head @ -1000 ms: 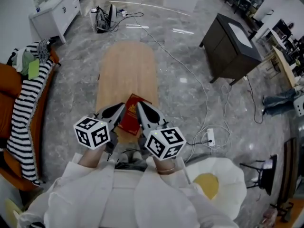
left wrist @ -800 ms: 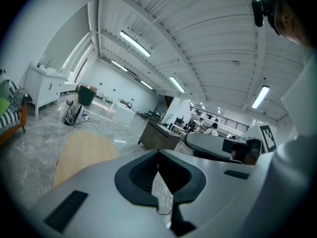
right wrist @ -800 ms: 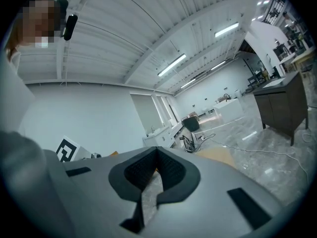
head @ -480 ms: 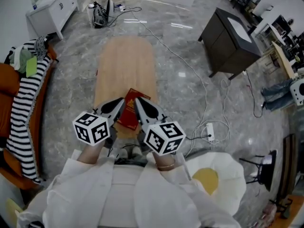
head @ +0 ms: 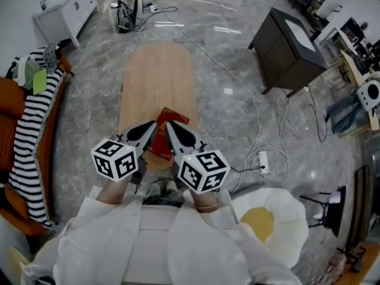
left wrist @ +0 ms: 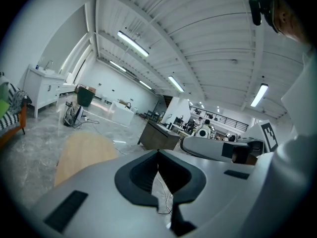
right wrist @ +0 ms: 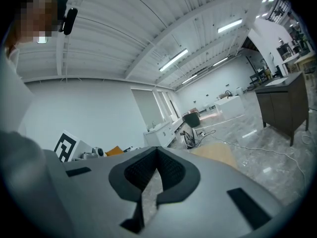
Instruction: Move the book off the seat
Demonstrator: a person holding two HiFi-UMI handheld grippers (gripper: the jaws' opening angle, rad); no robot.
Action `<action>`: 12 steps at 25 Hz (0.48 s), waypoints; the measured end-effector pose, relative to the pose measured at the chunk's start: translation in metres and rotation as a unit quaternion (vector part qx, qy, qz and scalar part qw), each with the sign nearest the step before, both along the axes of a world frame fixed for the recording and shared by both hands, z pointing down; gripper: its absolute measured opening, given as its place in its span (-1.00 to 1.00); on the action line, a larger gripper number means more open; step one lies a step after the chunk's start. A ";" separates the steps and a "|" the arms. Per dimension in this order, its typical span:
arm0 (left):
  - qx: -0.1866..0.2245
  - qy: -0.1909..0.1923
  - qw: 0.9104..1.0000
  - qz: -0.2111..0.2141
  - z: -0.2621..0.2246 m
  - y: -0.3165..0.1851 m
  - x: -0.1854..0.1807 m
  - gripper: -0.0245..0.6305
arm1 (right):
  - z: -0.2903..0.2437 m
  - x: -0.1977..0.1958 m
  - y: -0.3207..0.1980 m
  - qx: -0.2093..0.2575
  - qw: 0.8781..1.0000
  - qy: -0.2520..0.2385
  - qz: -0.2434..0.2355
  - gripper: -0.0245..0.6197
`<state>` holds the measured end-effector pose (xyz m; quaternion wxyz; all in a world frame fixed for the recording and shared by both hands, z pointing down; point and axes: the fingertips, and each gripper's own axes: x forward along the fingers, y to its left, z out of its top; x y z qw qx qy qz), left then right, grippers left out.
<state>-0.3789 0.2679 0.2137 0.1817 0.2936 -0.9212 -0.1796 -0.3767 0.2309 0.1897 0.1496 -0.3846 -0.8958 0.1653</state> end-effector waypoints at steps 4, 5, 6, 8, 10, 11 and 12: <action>0.000 0.001 1.000 0.000 0.000 0.003 0.002 -0.91 | 0.003 0.002 0.003 0.004 1.000 0.003 0.000 -0.89; 0.000 0.001 1.000 0.000 0.001 0.002 0.003 -0.91 | 0.004 0.003 0.003 0.005 1.000 0.004 0.000 -0.89; 0.000 0.002 1.000 0.000 0.001 0.002 0.004 -0.91 | 0.004 0.003 0.002 0.007 1.000 0.005 0.001 -0.89; 0.000 0.002 1.000 0.000 0.001 0.002 0.006 -0.91 | 0.006 0.004 0.002 0.009 1.000 0.008 0.001 -0.89; 0.001 0.003 1.000 0.000 0.000 0.002 0.007 -0.91 | 0.006 0.005 0.003 0.011 1.000 0.009 0.000 -0.89; 0.001 0.003 1.000 0.000 0.001 0.003 0.007 -0.91 | 0.007 0.006 0.004 0.012 1.000 0.010 -0.001 -0.89; 0.002 0.004 1.000 0.000 0.001 0.004 0.008 -0.91 | 0.007 0.006 0.005 0.011 1.000 0.011 -0.002 -0.89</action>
